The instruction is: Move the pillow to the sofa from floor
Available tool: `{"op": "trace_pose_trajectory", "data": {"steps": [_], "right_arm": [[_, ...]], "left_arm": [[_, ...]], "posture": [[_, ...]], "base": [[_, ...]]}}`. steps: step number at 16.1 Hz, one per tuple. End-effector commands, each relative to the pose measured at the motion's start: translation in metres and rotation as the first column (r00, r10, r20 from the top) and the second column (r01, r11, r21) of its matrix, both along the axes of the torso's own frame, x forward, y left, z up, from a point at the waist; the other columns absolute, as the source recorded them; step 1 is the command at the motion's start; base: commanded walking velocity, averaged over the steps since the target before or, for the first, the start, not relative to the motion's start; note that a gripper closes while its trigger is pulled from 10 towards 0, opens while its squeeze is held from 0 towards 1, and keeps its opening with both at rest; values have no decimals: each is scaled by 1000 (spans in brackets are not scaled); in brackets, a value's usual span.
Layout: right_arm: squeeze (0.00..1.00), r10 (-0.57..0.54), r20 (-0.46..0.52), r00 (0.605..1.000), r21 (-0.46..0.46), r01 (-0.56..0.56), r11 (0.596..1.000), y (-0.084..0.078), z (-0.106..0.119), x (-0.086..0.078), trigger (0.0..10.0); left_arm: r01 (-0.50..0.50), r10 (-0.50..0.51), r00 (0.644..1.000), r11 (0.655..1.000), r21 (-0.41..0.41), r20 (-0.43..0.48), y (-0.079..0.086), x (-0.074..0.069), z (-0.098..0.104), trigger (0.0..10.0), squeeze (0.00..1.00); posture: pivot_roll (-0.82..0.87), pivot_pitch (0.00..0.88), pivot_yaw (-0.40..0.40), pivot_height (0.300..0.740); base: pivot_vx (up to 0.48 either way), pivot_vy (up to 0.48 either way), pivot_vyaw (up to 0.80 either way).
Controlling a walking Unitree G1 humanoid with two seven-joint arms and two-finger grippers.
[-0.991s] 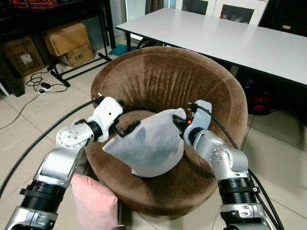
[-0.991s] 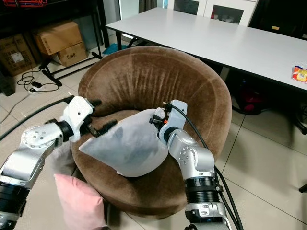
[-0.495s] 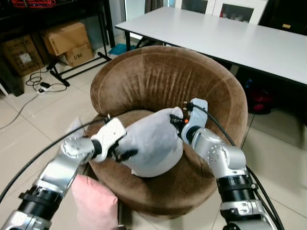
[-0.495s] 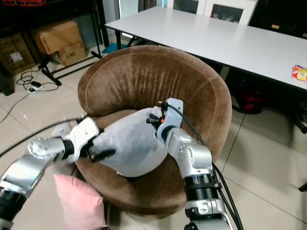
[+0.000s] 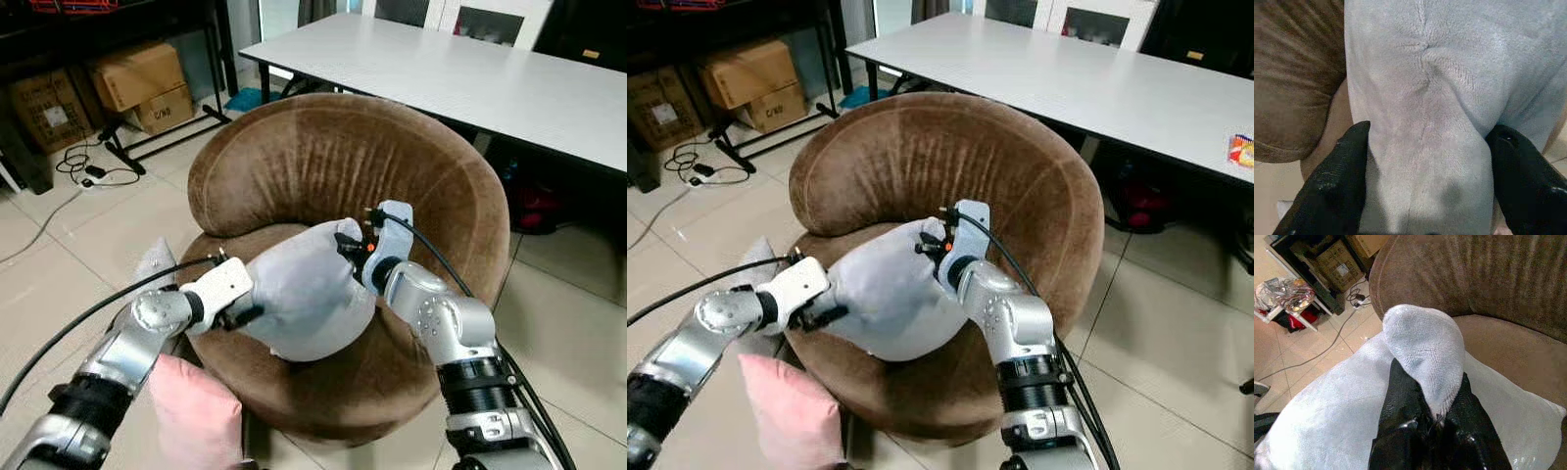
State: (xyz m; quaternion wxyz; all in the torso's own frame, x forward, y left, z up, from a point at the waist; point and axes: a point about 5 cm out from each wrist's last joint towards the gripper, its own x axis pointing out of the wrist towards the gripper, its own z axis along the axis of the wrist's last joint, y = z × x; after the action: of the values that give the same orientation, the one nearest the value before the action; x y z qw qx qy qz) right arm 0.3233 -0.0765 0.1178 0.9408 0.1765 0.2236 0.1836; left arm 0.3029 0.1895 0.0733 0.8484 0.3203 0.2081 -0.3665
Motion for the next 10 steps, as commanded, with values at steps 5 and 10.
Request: {"op": "trace_pose_trajectory", "data": {"steps": [5,10], "right_arm": [[0,-5,32,999,26,5,1000,-4,6,5,10000],[0,-18,27,999,12,18,1000,-13,3,6,10000]], "left_arm": [[-20,20,1000,1000,20,23,6,4,-8,0,0],[-42,42,999,999,-5,33,9,5,-16,0,0]], "posture": [[3,0,-13,740],[-9,0,-12,740]], "base": [[0,0,0],[0,0,0]]}}
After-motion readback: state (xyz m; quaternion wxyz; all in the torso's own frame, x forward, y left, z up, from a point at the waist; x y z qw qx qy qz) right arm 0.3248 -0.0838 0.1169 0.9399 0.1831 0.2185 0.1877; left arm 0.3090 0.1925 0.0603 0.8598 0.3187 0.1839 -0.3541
